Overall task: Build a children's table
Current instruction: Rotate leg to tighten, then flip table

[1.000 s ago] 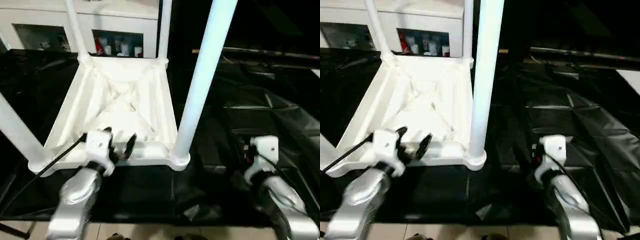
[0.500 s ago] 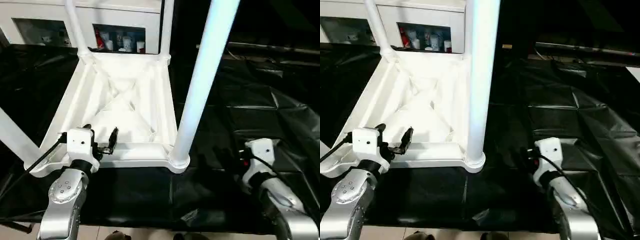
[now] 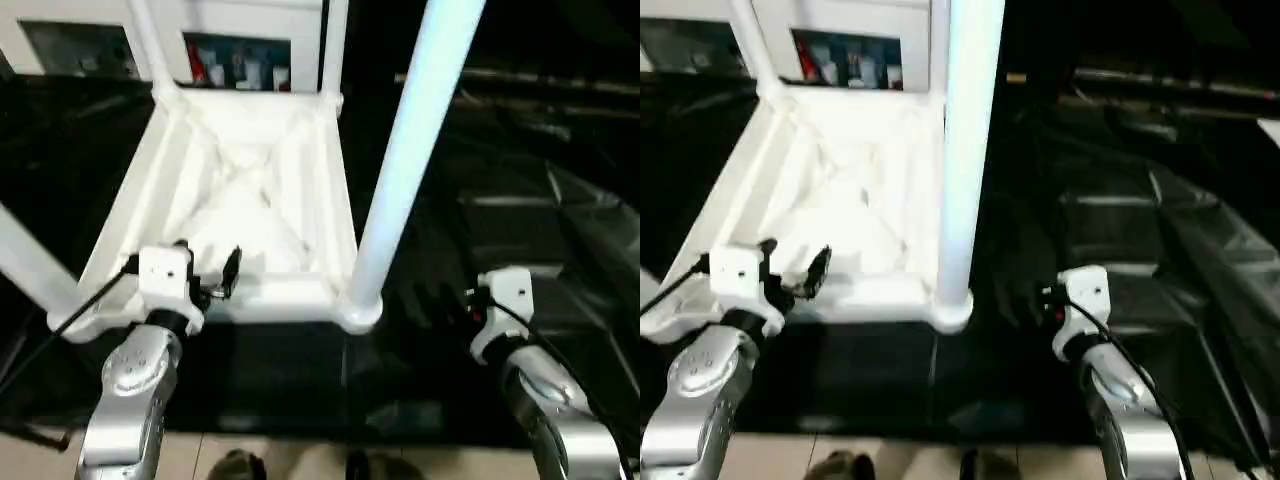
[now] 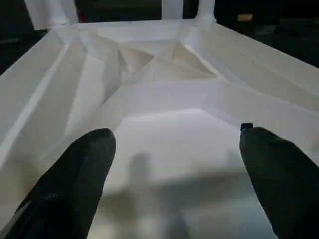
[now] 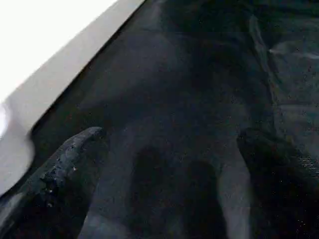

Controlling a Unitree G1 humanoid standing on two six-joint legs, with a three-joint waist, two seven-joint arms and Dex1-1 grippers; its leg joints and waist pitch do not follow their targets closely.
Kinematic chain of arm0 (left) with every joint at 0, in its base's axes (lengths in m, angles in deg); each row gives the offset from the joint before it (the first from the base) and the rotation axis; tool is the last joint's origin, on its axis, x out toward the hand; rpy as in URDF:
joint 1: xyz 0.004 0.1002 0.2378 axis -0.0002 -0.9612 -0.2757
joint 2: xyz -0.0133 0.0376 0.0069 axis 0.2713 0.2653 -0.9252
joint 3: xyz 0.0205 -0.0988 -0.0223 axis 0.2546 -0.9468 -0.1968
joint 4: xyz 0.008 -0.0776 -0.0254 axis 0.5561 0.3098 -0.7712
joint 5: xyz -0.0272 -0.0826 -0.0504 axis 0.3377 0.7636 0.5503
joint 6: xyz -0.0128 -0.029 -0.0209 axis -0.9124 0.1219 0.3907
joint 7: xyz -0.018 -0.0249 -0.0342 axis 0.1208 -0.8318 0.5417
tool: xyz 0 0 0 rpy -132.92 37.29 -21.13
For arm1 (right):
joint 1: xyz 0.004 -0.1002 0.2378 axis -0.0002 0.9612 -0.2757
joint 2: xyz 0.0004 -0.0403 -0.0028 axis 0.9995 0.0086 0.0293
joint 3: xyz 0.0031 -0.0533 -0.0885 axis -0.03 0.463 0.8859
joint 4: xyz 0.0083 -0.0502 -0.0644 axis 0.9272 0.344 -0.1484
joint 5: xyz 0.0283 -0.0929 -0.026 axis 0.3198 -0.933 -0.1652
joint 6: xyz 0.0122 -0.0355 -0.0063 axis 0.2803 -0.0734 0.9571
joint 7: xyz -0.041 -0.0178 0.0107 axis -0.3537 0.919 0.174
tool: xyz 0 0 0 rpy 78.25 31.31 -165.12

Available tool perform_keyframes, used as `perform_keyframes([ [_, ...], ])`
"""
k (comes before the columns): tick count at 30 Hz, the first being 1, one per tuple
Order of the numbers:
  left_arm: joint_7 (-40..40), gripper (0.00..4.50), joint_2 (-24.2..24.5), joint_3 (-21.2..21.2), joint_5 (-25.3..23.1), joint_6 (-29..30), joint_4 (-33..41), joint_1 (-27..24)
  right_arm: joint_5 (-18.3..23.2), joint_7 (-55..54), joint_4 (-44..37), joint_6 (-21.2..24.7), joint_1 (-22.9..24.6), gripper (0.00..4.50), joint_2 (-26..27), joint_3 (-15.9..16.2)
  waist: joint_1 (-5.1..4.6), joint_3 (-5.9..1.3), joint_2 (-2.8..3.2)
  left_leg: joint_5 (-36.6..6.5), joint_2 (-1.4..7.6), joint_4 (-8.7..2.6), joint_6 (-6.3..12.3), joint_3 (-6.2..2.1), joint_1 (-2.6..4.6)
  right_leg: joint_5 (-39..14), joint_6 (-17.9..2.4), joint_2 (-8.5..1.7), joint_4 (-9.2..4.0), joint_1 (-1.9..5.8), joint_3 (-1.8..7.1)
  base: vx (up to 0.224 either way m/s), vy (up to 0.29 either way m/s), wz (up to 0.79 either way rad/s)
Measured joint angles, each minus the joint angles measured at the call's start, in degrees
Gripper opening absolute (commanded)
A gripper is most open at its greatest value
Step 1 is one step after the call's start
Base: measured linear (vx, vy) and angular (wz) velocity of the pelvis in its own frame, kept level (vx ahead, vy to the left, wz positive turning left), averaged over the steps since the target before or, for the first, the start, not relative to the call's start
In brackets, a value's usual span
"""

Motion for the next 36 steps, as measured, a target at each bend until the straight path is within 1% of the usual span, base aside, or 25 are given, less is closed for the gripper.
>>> perform_keyframes([
  [1, 0.0, 4.44, 0.04, -0.08, -0.01, 0.15, 0.0, -0.57, 0.04, 0.11, 0.0, -0.03, 0.14, 4.5, -0.02, 0.01, -0.15, 0.6, 0.32, -0.45, 0.33, 0.09, -0.73, -0.04, 1.07, -0.45, 0.52, -0.2, -0.53, 0.74, -1.11, -0.171, 0.046, -0.17],
  [2, 0.01, 4.44, 0.37, -0.11, -0.02, 0.34, 0.06, -1.68, 0.19, 0.41, -0.2, -0.04, 0.4, 4.5, 0.02, 0.03, -0.25, 1.58, 1.39, -0.54, 1.07, -0.24, -0.87, -0.25, 2.06, -3.01, 0.77, -0.58, 0.39, 3.17, -3.1, -0.242, 0.083, -0.13],
  [3, 0.09, 4.44, 0.81, 0.17, -0.04, 0.57, 0.15, -1.61, 0.25, 0.45, -0.76, -0.16, 1.49, 4.5, 0.03, -0.24, 0.87, 2.16, 1.58, -0.55, 0.9, -0.52, -1.0, 0.83, 2.65, -6.73, -0.21, -1.42, 5.96, 3.04, -3.92, -0.242, 0.083, -0.13],
  [4, 0.12, 4.44, 0.94, 0.32, -0.05, 0.56, 0.69, -1.54, 0.29, 0.5, -0.74, -0.16, 2.15, 4.5, -0.17, -0.35, 1.87, 2.14, 0.85, -0.55, 0.92, -0.7, -0.99, 2.0, 2.97, -8.5, -0.59, -1.84, 9.13, 3.52, -4.08, -0.2, 0.014, 0.03],
  [5, 0.28, 4.44, 1.25, 0.39, -0.04, 0.56, 2.01, -1.93, 0.32, 0.54, -0.61, -0.11, 2.32, 4.5, -0.46, -0.59, 4.61, 1.22, -2.17, -0.38, 0.58, -0.38, -1.33, 5.0, 2.68, -14.59, -0.02, -1.45, 13.02, 6.2, -0.5, -0.006, -0.175, 0.05],
  [6, 0.35, 4.44, 0.93, 0.24, -0.03, 0.82, 2.16, -3.16, 0.36, 0.63, -0.4, -0.1, 1.02, 4.5, -1.09, -0.58, 5.0, 0.89, -3.59, -1.33, 0.68, 2.25, -2.97, 5.06, 1.59, -18.14, -0.14, -0.52, 14.84, 5.76, 1.33, -0.006, -0.175, 0.05],
  [7, 0.73, 4.44, 1.11, 0.26, 0.01, 1.3, 1.81, -5.0, 0.58, 0.76, -0.59, -0.18, 0.39, 4.5, -1.05, -0.65, 5.65, 0.82, -2.15, -2.44, 0.03, 4.28, -3.4, 2.13, 1.5, -18.07, -0.1, -0.25, 15.26, 5.87, 1.68, 0.108, -0.144, 0.09],
  [8, 1.54, 4.44, 1.07, 0.63, 0.16, 2.2, 1.22, -6.53, 1.11, 1.04, -0.87, -0.23, 1.13, 4.5, -0.91, -1.17, 6.43, 1.06, -0.64, -3.35, -1.28, 5.46, -3.52, -2.98, 2.79, -17.59, -0.22, 0.99, 14.26, 6.62, 1.79, -0.029, 0.008, 0.29],
  [9, 1.82, 4.44, 1.19, 0.41, 0.69, 2.5, 1.29, -6.55, 1.31, 1.24, -0.85, -0.2, 1.71, 4.5, -0.67, -1.31, 6.81, 1.19, -0.14, -3.56, -1.65, 4.53, -3.8, -3.59, 3.62, -16.78, -0.29, 1.24, 13.34, 6.6, 1.95, -0.029, 0.008, 0.29],
  [10, 1.77, 4.44, 1.42, -0.05, 0.83, 2.92, 1.9, -6.59, 1.96, 2.04, -0.77, -0.17, 2.0, 4.5, -0.34, -1.17, 6.83, 1.54, -0.12, -3.45, -1.61, 3.22, -4.17, -3.05, 3.91, -15.96, -0.41, 1.42, 12.31, 6.74, 2.27, -0.141, 0.035, 0.33],
  [11, 1.19, 4.44, 2.09, -1.19, 0.75, 3.49, 2.77, -6.93, 3.09, 3.46, -0.93, -0.26, 1.98, 4.5, 0.31, -0.54, 6.74, 1.56, -0.1, -2.63, -1.37, 1.55, -3.97, -2.45, 3.98, -14.41, -0.62, 1.52, 10.48, 6.96, 2.31, -0.072, 0.036, 0.17],
  [12, 0.87, 4.44, 2.7, -2.01, 0.74, 3.53, 3.03, -6.9, 3.63, 4.29, -1.1, -0.53, 1.97, 4.5, 0.52, 0.01, 6.52, 1.49, 0.01, -2.1, -1.24, 0.62, -3.5, -2.25, 4.07, -13.3, -0.81, 1.59, 9.2, 7.28, 2.15, -0.072, 0.036, 0.17],
  [14, -0.05, 4.44, 3.25, -3.52, 0.73, 3.52, 3.97, -6.69, 4.61, 5.88, -1.64, -1.06, 1.97, 4.5, 0.54, 0.23, 5.98, 1.36, 0.21, -1.44, -1.06, -0.24, -2.93, -1.83, 4.07, -12.04, -0.59, 1.61, 7.47, 7.66, 2.0, -0.024, 0.069, 0.03],
  [16, -0.59, 4.44, 3.26, -4.11, 0.74, 3.57, 4.66, -6.12, 5.76, 7.54, -2.39, -1.31, 2.23, 4.5, 0.41, 0.23, 5.39, 1.34, 0.13, -0.89, -1.08, -0.72, -2.52, -1.44, 3.95, -11.39, -0.17, 1.42, 6.64, 7.75, 1.99, -0.011, 0.07, -0.03],
  [18, -0.64, 4.44, 3.19, -4.05, 0.8, 3.72, 5.31, -5.29, 7.9, 10.71, -3.96, -1.59, 3.53, 4.5, -0.16, 1.01, 4.75, 1.33, 0.07, -0.65, -1.07, -0.78, -2.14, -1.23, 3.9, -10.94, 0.29, 1.28, 6.05, 8.14, 1.96, 0.004, 0.06, -0.03],
  [20, -1.73, 4.44, 3.0, -4.32, 0.8, 4.34, 5.85, -4.03, 10.21, 14.84, -5.78, -1.57, 5.36, 4.5, -1.47, 2.46, 4.48, 1.35, 0.02, -0.65, -1.07, -0.81, -2.09, -1.16, 3.94, -10.56, 0.41, 1.18, 5.45, 8.32, 1.92, -0.003, 0.026, -0.02],
  [22, -3.54, 4.44, 2.57, -5.79, 0.84, 5.18, 6.16, -3.13, 12.02, 18.62, -7.66, -1.14, 6.63, 4.5, -2.8, 3.88, 4.14, 1.33, 0.01, -0.67, -1.07, -0.97, -2.06, -1.14, 3.95, -10.13, 0.57, 1.16, 4.85, 8.44, 1.9, 0.0, 0.0, 0.0],
  [24, -5.45, 4.44, 2.29, -7.65, 1.13, 5.97, 6.06, -1.95, 13.26, 21.25, -8.71, -0.57, 6.74, 4.5, -3.22, 4.71, 3.44, 1.3, -0.12, -0.63, -1.08, -0.99, -2.0, -1.13, 3.95, -9.89, 0.64, 1.06, 4.71, 8.39, 1.88, 0.0, 0.0, 0.0],
  [25, -6.31, 4.44, 1.97, -8.22, 1.26, 6.02, 6.04, -1.55, 13.82, 22.03, -9.13, -0.45, 6.7, 4.5, -3.5, 4.92, 3.27, 1.27, -0.17, -0.63, -1.1, -0.99, -2.0, -1.12, 3.95, -9.84, 0.66, 1.01, 4.68, 8.38, 1.87, 0.0, 0.0, 0.0],
  [26, -7.99, 4.44, 0.89, -9.37, 1.49, 6.26, 5.35, -0.43, 14.19, 23.1, -9.43, -0.4, 6.53, 4.5, -4.03, 5.29, 3.2, 1.21, -0.26, -0.63, -1.1, -1.0, -2.0, -1.08, 3.98, -9.77, 0.69, 0.99, 4.67, 8.37, 1.86, 0.0, 0.0, 0.0],
  [29, -10.07, 4.44, 0.0, -11.34, 2.93, 6.86, 3.87, 1.06, 14.25, 24.37, -9.44, -0.4, 5.84, 4.5, -4.11, 6.13, 3.21, 1.04, -0.53, -0.62, -1.08, -1.14, -2.01, -1.05, 4.04, -9.69, 0.69, 0.98, 4.65, 8.3, 1.85, 0.0, 0.0, 0.0],
  [31, -9.81, 4.44, 0.0, -11.88, 3.97, 7.03, 1.91, 2.64, 14.07, 24.45, -8.21, -0.52, 4.19, 4.5, -3.85, 6.58, 3.24, 0.94, -0.9, -0.61, -1.08, -1.26, -2.02, -0.96, 4.1, -9.63, 0.68, 0.93, 4.67, 8.28, 1.84, 0.0, 0.0, 0.0],
  [32, -9.09, 4.44, 0.22, -11.98, 4.67, 7.06, -0.55, 5.11, 13.53, 23.88, -5.84, -0.65, 1.28, 4.5, -2.99, 6.75, 3.29, 0.89, -1.14, -0.55, -1.04, -1.32, -2.01, -0.94, 4.1, -9.55, 0.6, 0.93, 4.72, 8.18, 1.79, 0.0, 0.0, 0.0],
  [34, -7.01, 4.44, 0.44, -11.79, 6.35, 7.05, -2.65, 7.96, 12.08, 22.52, -3.77, -1.62, -2.1, 4.5, -1.8, 6.91, 3.44, 0.73, -1.46, -0.27, -1.03, -1.44, -2.03, -0.89, 4.09, -9.45, 0.57, 0.85, 4.72, 8.14, 1.72, 0.0, 0.0, 0.0],
  [36, -5.3, 4.44, 0.77, -11.56, 7.37, 6.95, -4.44, 9.35, 10.94, 21.52, -2.42, -2.66, -3.35, 4.5, -1.4, 7.45, 3.7, 0.48, -1.75, -0.2, -1.03, -1.54, -2.01, -0.7, 4.12, -9.45, 0.58, 0.75, 4.64, 8.13, 1.74, 0.0, 0.0, 0.0],
])
